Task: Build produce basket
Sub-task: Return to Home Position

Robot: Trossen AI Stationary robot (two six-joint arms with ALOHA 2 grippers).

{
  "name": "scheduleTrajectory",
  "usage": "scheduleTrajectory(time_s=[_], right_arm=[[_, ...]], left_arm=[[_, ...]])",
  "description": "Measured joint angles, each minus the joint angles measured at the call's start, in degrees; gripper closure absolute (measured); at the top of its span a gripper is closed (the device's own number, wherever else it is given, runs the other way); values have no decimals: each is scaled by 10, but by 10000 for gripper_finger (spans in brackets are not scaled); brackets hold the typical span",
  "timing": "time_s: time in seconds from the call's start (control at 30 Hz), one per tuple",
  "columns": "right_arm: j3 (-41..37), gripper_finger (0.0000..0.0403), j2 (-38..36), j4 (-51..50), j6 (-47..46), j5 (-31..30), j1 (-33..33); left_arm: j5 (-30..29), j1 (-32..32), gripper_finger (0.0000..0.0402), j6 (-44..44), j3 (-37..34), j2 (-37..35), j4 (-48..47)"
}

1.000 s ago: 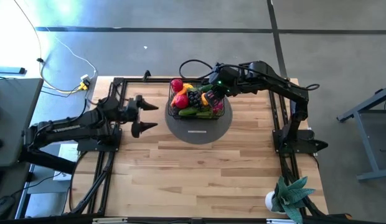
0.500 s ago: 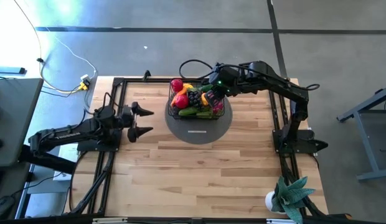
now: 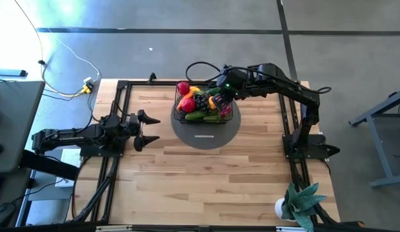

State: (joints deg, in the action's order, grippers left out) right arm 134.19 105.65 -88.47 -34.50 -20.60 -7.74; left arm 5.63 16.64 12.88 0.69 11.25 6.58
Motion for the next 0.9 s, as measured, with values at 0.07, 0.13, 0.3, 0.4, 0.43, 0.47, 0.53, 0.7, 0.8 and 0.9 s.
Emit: scheduleTrajectory(time_s=[0.07, 0.13, 0.3, 0.4, 0.43, 0.47, 0.53, 0.7, 0.8, 0.9], right_arm=[[0, 258, 0, 0, 0, 0, 0], [0, 258, 0, 0, 0, 0, 0], [0, 258, 0, 0, 0, 0, 0], [0, 258, 0, 0, 0, 0, 0], [0, 258, 0, 0, 0, 0, 0], [0, 258, 0, 0, 0, 0, 0], [0, 258, 0, 0, 0, 0, 0], [0, 258, 0, 7, 51, -15, -3], [0, 258, 0, 4, 81, -3, -3], [0, 258, -6, -17, 119, -6, 2]], left_arm=[[-21, -2, 9, 0, 0, 0, 2], [-33, -3, 9, 0, 0, 0, 3], [-35, -3, 9, 1, 0, 0, 5], [-35, -3, 9, 4, 0, 0, 5], [-35, -3, 9, 4, 0, 0, 5], [-35, -3, 9, 4, 0, 0, 5], [-33, -3, 9, 4, 0, 0, 5], [-33, -3, 9, 4, 0, 0, 5], [-33, -3, 9, 4, 0, 0, 5], [-33, -2, 9, 4, 0, 0, 5]])
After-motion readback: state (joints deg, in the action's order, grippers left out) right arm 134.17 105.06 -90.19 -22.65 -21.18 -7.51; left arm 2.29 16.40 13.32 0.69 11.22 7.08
